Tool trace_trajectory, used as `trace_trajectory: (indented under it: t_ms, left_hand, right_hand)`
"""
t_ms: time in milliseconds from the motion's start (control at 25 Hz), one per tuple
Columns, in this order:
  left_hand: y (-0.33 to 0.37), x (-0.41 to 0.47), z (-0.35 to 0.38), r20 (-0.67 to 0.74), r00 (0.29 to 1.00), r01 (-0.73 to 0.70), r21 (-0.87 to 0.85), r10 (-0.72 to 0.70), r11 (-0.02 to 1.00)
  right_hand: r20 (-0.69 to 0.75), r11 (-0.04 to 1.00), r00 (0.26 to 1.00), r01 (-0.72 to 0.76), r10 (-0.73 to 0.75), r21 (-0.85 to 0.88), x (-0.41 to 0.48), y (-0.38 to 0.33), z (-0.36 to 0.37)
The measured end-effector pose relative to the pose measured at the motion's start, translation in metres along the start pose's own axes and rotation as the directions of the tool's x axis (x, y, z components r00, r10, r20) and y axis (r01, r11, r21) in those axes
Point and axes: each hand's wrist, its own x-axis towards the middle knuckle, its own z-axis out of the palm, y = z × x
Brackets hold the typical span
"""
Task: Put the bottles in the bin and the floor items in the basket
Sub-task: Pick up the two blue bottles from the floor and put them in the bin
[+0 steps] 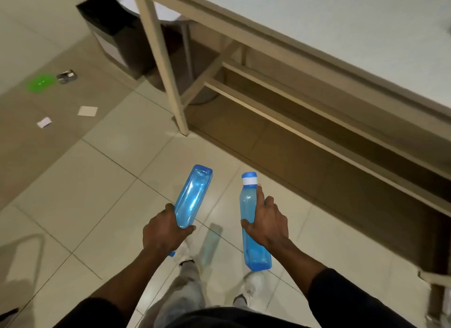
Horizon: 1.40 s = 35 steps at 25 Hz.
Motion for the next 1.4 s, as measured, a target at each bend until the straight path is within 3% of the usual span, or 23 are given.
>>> trace_trajectory:
  t_ms: [320,560,760,880,1040,1400]
  left_hand:
    - [-0.153,0.096,-0.074,0.005,0.99,0.143,-0.081,-0.143,0.986]
    - [-0.224,0.154,-0.123,-0.021,0.967,0.248,-0.159,-0.254,0.956]
    - [-0.259,0.213,-0.157,-0.027,0.937,0.336,-0.202,-0.348,0.92]
    - [-0.275,0.261,-0.18,-0.106,0.936,0.316,-0.174,-0.336,0.933]
    - [-0.294,0.333,-0.237,-0.05,0.912,0.392,-0.181,-0.406,0.902]
    - [-0.335,0.498,-0.351,-0.108,0.885,0.417,-0.251,-0.453,0.874]
  right_hand:
    - [0.048,0.977,0.98,0.197,-0.193,-0.085,0.092,-0.195,0.011]
    - [0.044,0.959,0.962,0.273,-0.27,-0.074,0.157,-0.312,0.002]
    - [0.056,0.938,0.939,0.343,-0.34,-0.055,0.231,-0.398,-0.001]
    - [0.076,0.925,0.925,0.377,-0.372,-0.049,0.284,-0.445,0.001]
    - [0.107,0.917,0.913,0.397,-0.393,-0.021,0.36,-0.515,-0.012]
    - [0.111,0.903,0.899,0.428,-0.423,-0.028,0.5,-0.651,-0.044]
